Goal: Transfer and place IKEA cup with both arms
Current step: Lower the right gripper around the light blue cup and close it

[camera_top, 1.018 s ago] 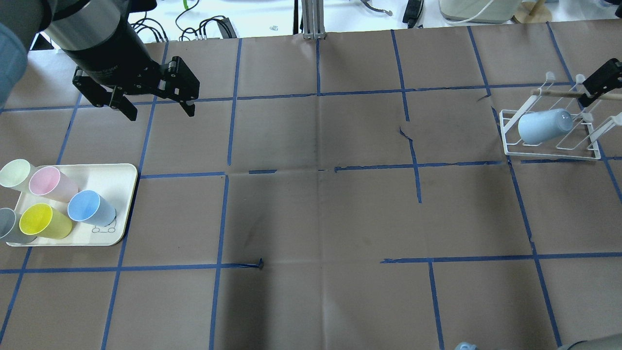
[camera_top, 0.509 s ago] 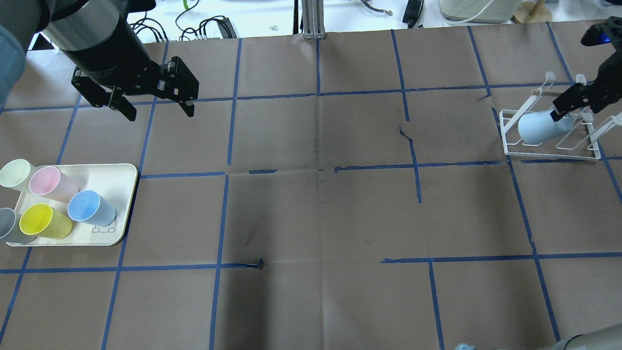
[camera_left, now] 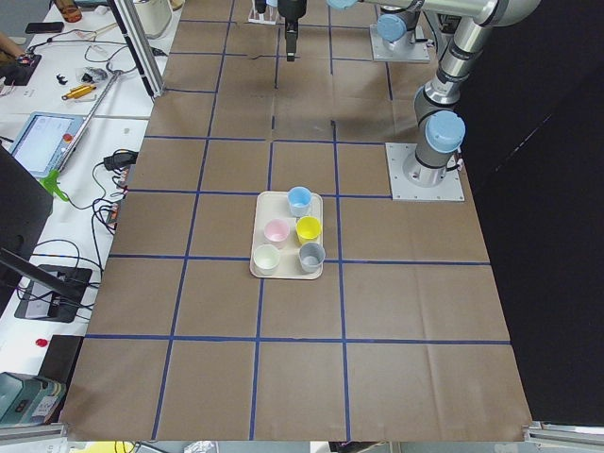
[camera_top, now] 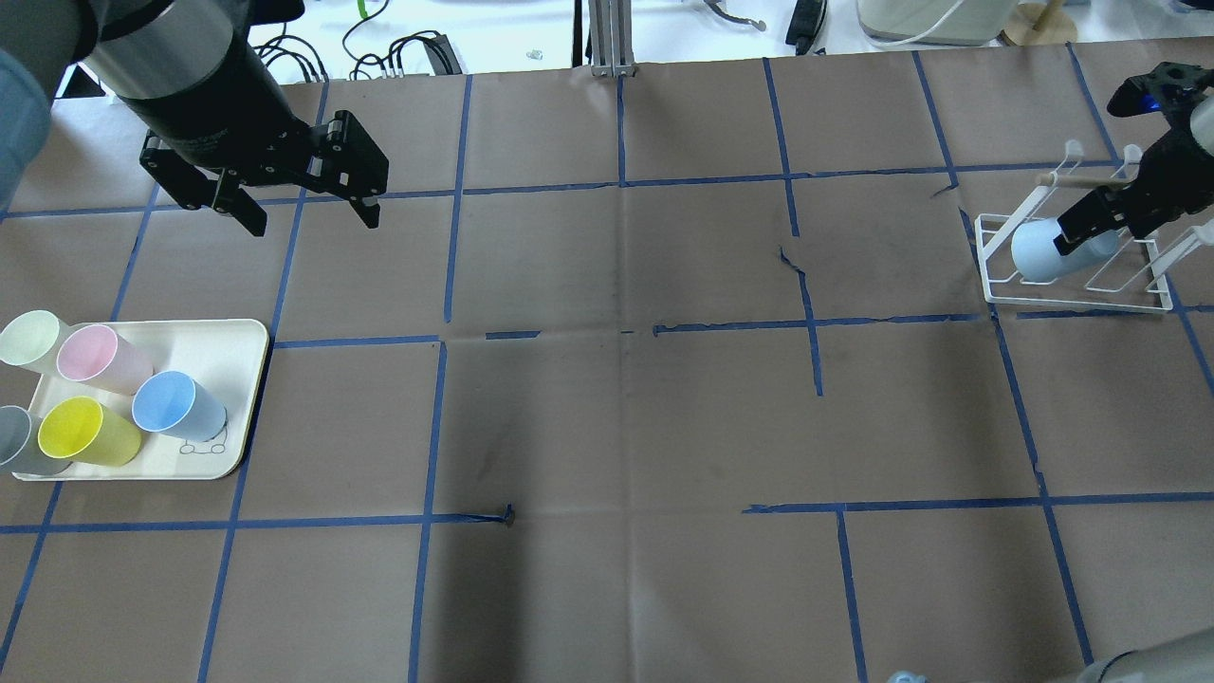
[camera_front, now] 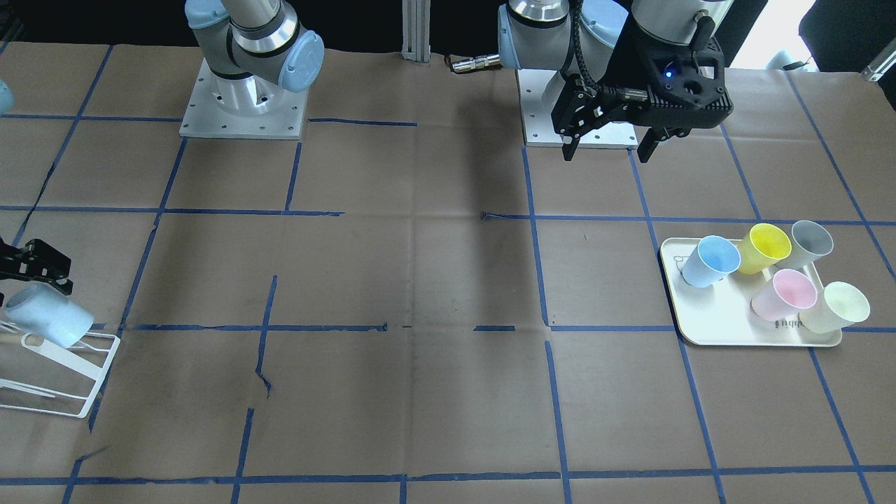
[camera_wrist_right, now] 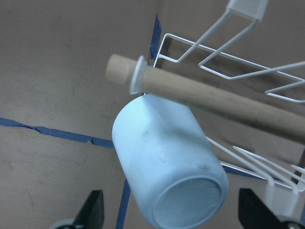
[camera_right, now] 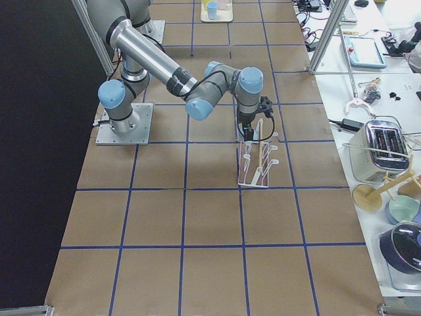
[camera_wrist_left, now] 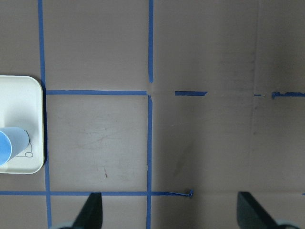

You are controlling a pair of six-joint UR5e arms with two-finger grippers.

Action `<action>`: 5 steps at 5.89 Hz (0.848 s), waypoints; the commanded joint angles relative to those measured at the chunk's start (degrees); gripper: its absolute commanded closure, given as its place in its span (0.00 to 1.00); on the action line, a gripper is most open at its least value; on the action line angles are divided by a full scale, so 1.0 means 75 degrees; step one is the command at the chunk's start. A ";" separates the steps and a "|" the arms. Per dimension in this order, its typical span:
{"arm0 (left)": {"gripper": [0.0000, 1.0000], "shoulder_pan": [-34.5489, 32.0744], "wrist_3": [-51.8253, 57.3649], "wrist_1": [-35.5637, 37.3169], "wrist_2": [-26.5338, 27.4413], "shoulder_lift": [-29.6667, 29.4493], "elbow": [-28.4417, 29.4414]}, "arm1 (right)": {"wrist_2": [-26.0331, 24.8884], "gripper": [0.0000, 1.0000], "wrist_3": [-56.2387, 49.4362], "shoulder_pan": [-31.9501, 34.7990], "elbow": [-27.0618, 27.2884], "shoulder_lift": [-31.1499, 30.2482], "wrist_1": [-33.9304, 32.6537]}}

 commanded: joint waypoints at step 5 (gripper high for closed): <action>0.01 0.0000 0.0000 0.0003 0.0000 0.0008 0.0000 | -0.0008 0.37 0.0095 -0.0005 0.0237 0.0054 -0.0446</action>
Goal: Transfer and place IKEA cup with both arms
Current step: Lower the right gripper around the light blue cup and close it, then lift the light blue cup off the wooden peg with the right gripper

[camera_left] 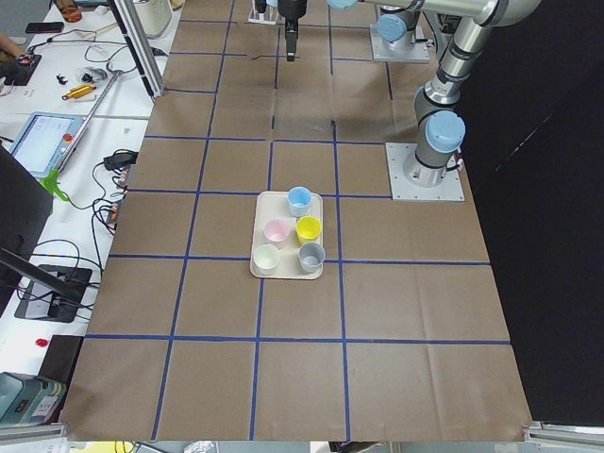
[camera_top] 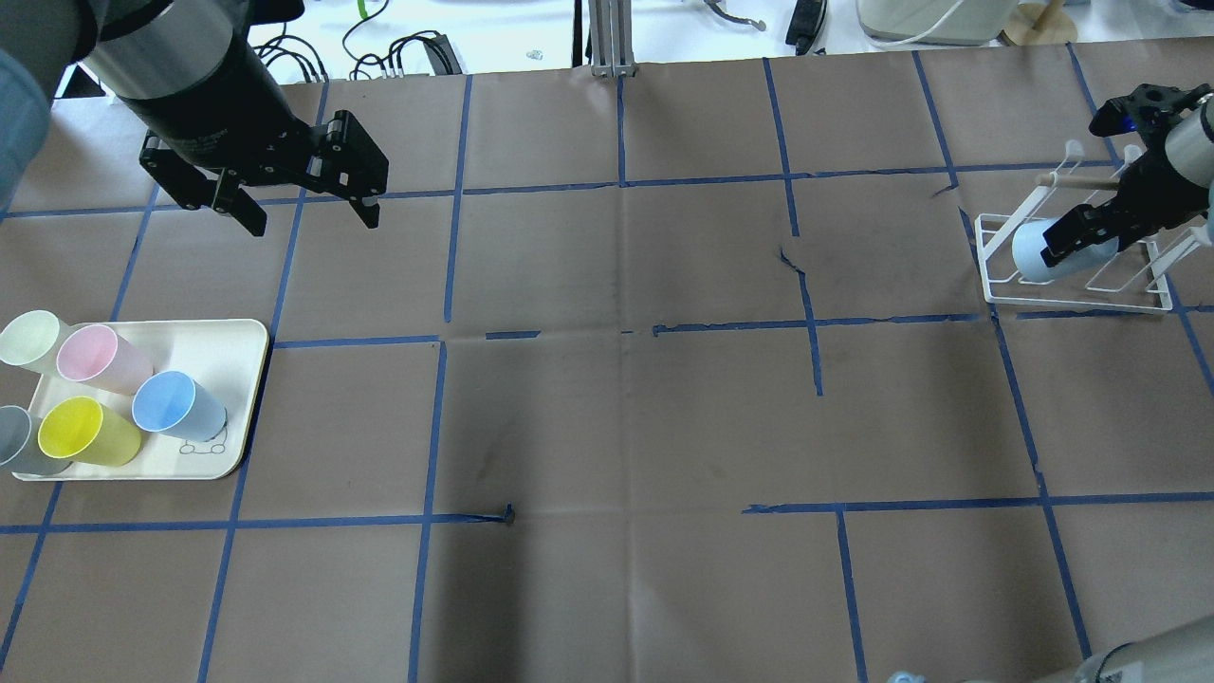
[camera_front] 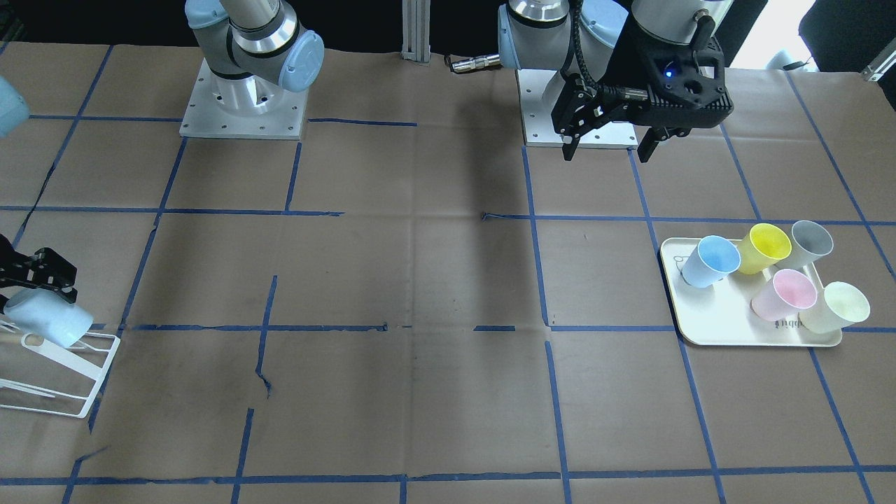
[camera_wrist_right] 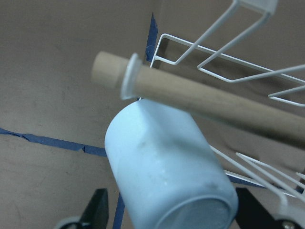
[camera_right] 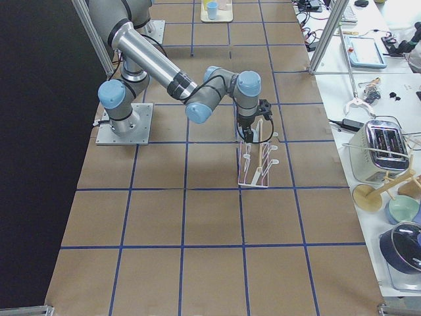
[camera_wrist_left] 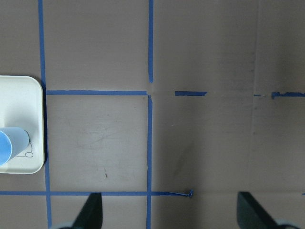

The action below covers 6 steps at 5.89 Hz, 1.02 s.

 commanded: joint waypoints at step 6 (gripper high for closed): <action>0.01 0.0000 0.0000 0.0000 0.0000 0.0012 -0.0012 | -0.0102 0.62 0.0060 -0.0010 -0.0115 -0.1028 0.1012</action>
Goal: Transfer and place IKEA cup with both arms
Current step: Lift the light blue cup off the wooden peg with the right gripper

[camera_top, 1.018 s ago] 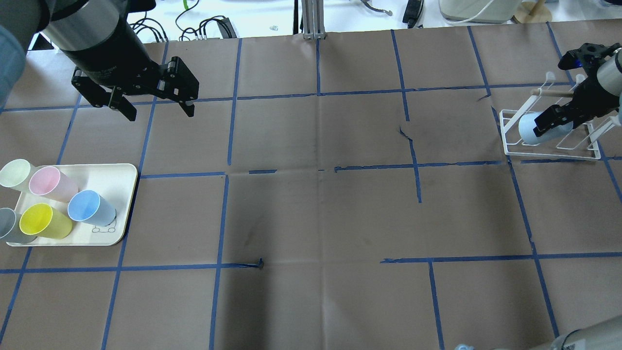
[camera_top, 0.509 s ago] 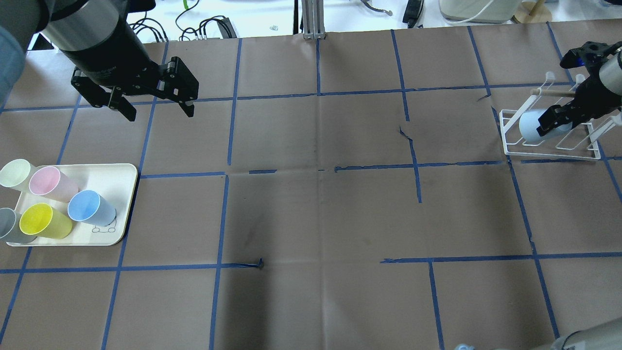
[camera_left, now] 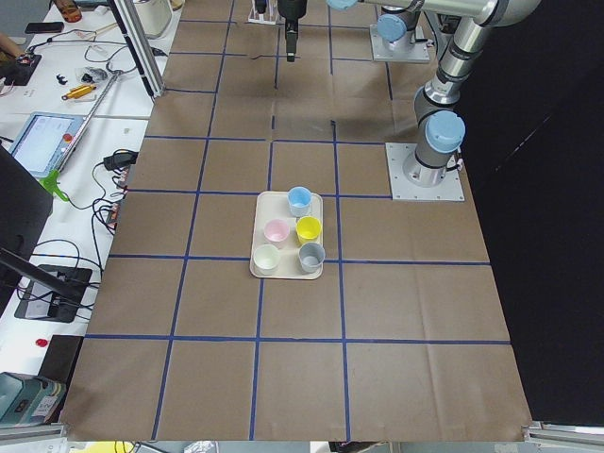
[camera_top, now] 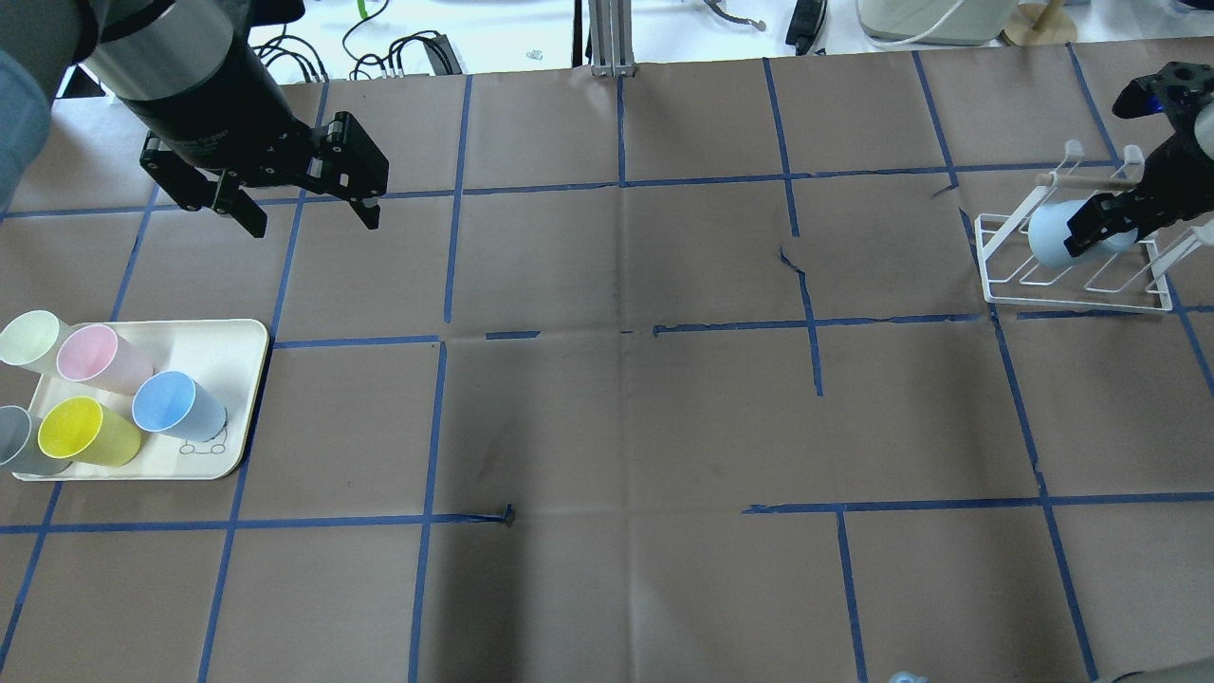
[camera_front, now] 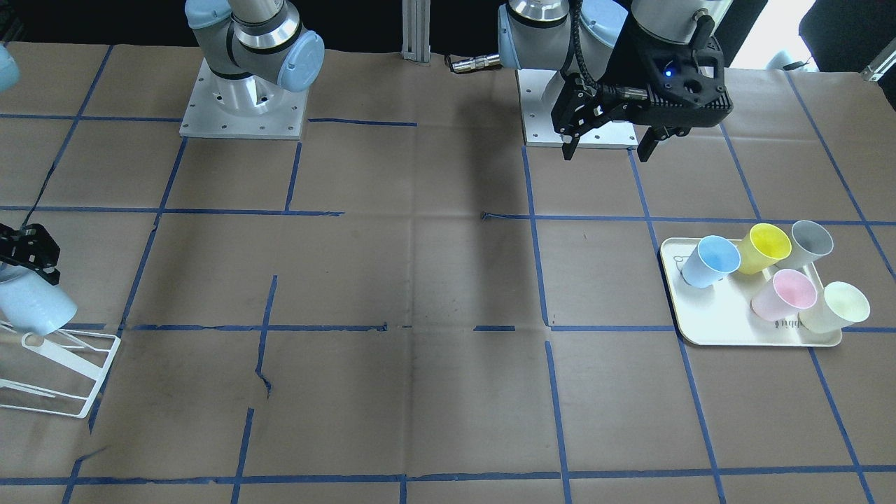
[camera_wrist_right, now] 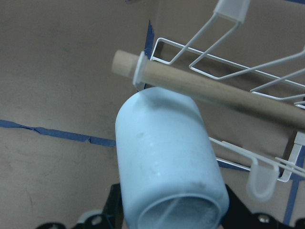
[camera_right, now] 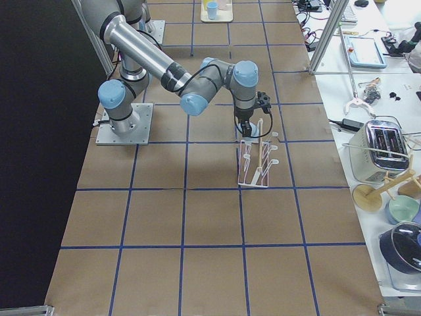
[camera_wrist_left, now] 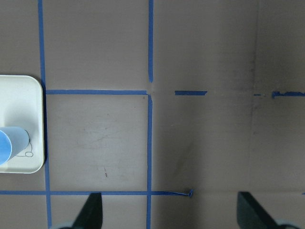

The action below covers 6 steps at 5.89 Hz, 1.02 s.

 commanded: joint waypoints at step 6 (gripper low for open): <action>0.01 0.0000 0.0070 -0.0009 -0.0023 0.0007 -0.0058 | 0.1740 0.62 -0.0211 0.0058 -0.2187 -0.1781 0.7754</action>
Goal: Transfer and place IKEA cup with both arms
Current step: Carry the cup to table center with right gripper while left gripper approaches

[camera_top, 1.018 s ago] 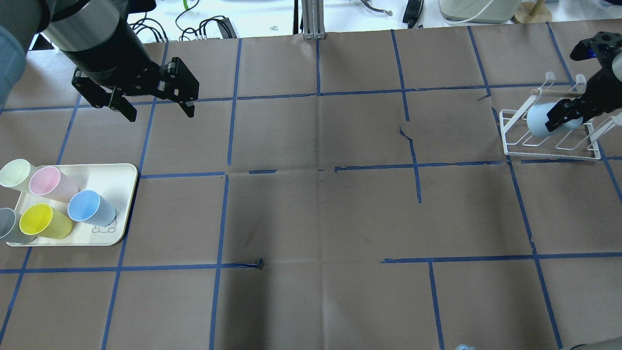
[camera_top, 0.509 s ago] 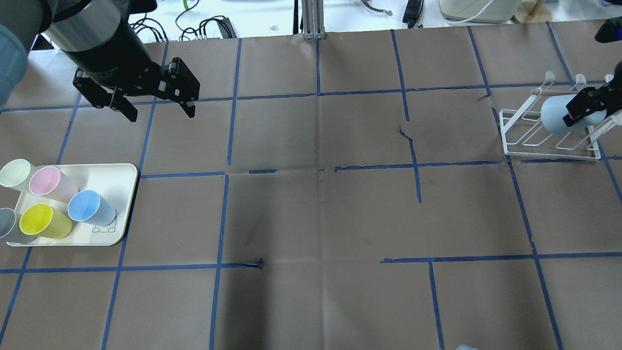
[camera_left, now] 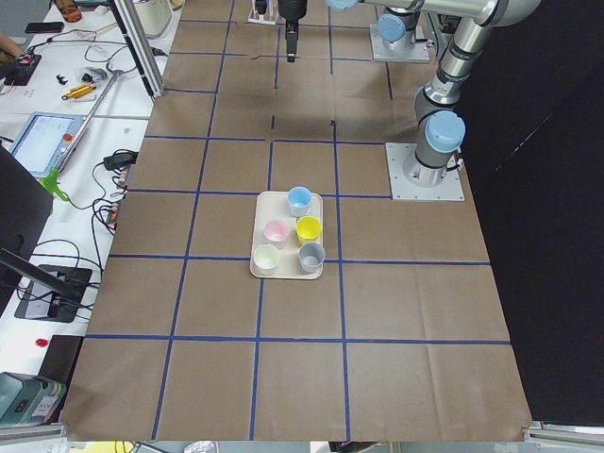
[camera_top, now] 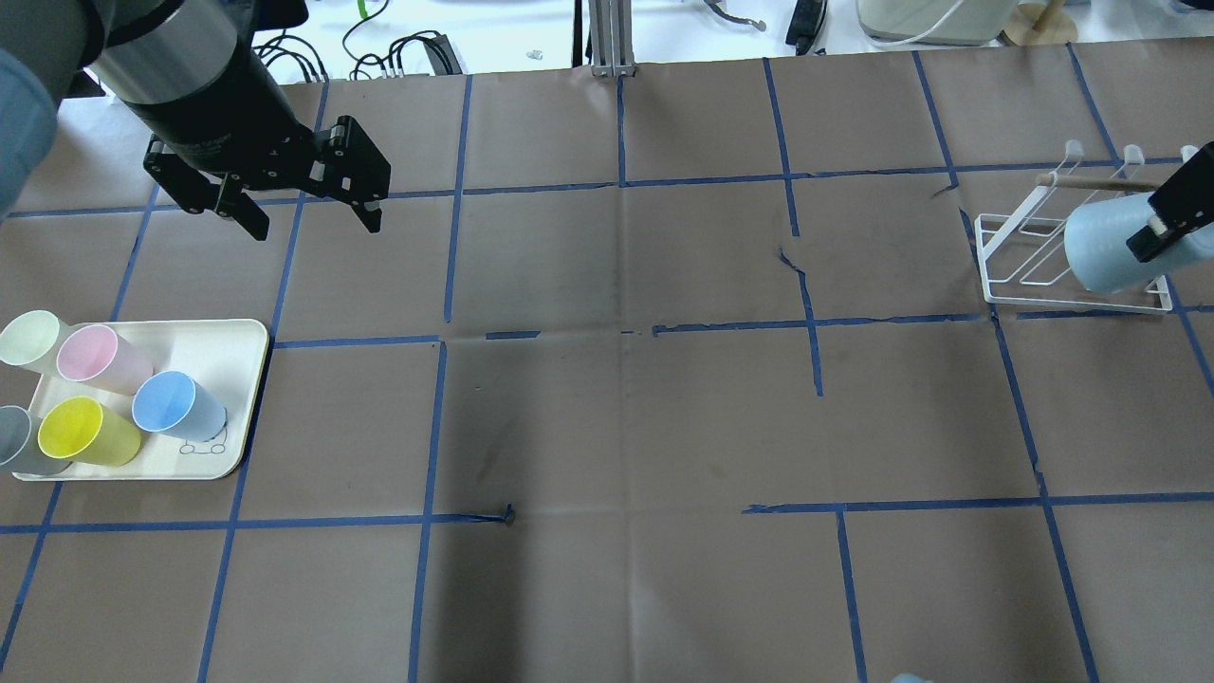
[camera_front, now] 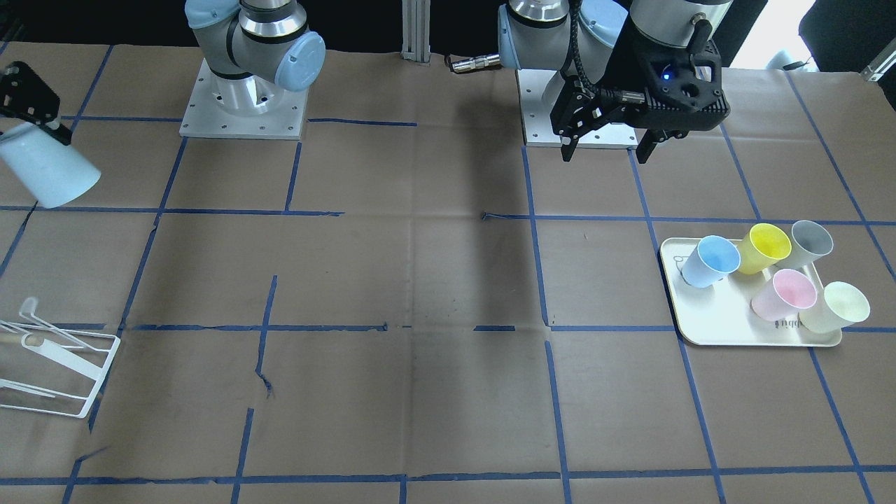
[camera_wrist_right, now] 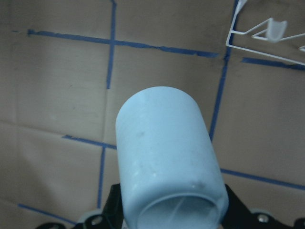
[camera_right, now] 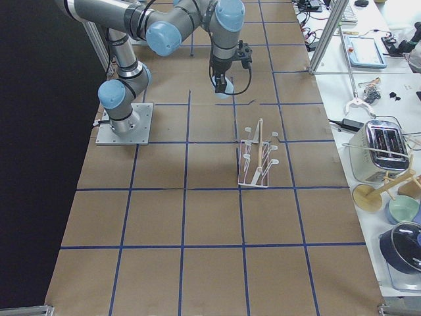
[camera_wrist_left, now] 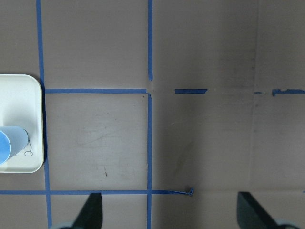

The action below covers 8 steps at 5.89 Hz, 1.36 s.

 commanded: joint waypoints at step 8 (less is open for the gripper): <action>0.01 0.2732 0.4425 -0.3570 -0.3972 -0.0126 -0.0496 | 0.7382 0.62 -0.3643 0.1033 0.0886 0.0954 0.5086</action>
